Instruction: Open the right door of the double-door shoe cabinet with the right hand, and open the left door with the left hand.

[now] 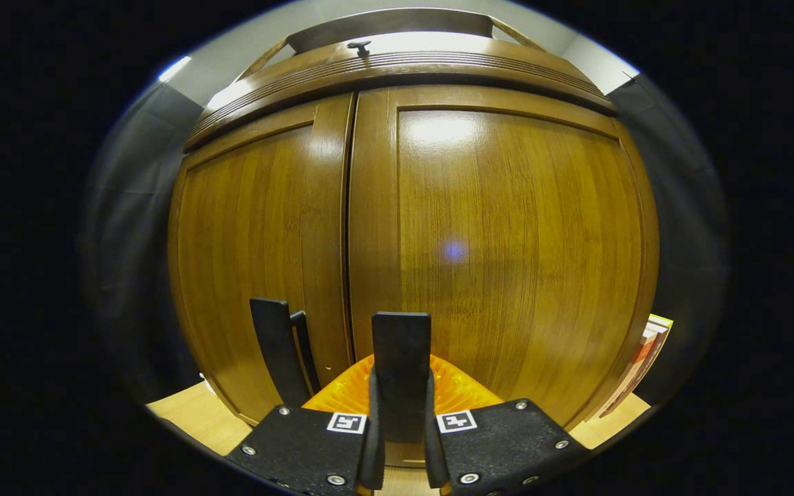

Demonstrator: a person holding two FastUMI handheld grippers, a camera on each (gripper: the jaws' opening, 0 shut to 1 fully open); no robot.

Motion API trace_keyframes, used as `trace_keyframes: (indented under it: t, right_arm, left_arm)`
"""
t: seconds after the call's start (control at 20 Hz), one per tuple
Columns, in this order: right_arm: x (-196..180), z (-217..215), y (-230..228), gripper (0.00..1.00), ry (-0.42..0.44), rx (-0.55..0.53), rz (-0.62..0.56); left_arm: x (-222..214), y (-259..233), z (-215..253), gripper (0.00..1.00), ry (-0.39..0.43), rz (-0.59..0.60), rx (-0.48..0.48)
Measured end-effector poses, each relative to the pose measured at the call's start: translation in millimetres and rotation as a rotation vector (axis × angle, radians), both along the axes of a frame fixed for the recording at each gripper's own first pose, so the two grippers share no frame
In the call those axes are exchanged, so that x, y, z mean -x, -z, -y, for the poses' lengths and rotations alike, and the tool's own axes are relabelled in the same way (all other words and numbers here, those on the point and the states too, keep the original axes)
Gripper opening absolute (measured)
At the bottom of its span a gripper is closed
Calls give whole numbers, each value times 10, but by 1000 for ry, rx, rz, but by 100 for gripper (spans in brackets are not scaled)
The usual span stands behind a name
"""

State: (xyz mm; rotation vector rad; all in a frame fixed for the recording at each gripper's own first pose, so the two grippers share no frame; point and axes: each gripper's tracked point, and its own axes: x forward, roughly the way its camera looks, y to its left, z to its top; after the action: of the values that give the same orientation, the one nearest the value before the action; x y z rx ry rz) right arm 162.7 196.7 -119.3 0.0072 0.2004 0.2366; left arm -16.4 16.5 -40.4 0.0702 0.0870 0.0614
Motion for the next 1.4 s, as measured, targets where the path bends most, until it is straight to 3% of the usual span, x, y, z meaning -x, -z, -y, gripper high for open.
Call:
trace_keyframes:
  t: [0.25,0.5,0.55,0.65,0.75,0.8,1.15,1.4]
  right_arm:
    - [-11,7,7,28,-6,9,0]
    - [49,24,10,16,-31,30,-13]
    - [87,32,6,20,-38,27,-16]
    - [186,51,-20,19,-52,22,-9]
    - [271,67,-38,19,-72,18,-15]
    - [372,100,-45,16,-82,14,-18]
    - [877,357,-154,22,-117,-10,-28]
    - [1171,602,-227,19,-115,-25,-42]
  left_arm:
    - [23,-49,16,94,1,2,-3]
    - [95,-102,13,94,2,13,-10]
    - [99,-103,24,94,4,12,-11]
    - [116,-95,35,99,6,13,-10]
    - [100,-105,83,94,13,14,-8]
    - [106,-105,123,99,18,15,-9]
    - [219,-89,368,94,59,7,-4]
    - [205,-104,594,94,100,10,2]
